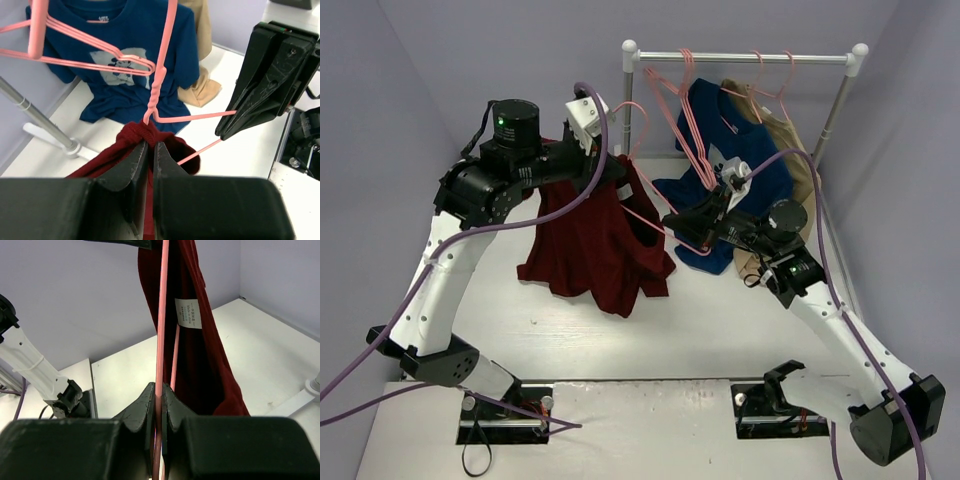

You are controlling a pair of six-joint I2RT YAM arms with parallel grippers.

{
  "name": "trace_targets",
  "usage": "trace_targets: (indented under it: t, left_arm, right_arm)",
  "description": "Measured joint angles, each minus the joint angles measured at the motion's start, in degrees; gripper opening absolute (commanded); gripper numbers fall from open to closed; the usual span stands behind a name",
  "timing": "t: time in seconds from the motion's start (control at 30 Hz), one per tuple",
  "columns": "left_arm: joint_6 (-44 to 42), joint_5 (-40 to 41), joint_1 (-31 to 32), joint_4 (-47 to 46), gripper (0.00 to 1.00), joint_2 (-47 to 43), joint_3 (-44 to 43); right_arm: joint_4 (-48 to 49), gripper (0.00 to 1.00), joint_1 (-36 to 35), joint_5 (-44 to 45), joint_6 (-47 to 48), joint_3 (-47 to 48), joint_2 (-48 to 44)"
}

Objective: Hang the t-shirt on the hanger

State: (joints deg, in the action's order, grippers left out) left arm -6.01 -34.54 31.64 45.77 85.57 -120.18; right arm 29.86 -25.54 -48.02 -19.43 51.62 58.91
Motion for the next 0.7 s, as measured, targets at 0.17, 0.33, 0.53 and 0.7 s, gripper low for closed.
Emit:
trace_targets:
  t: [0.17,0.33,0.53,0.7]
  left_arm:
    - [0.32,1.27,2.86,-0.94,0.00,0.95,-1.08]
    - [0.08,4.92,4.83,-1.04,0.00,2.02,-2.47]
    - [-1.24,9.07,5.74,-0.72,0.00,1.69,-3.58]
    - [-2.31,11.12,5.79,-0.62,0.00,1.45,-4.52]
  right_arm:
    - [0.78,0.00,0.01,0.25,-0.62,-0.75,-0.91]
    - [1.22,0.00,0.07,0.53,-1.28,-0.96,-0.98]
    - [2.70,0.00,0.07,1.04,-1.58,-2.80,-1.98]
    - [3.02,0.00,0.04,0.53,-1.56,-4.25,-2.75]
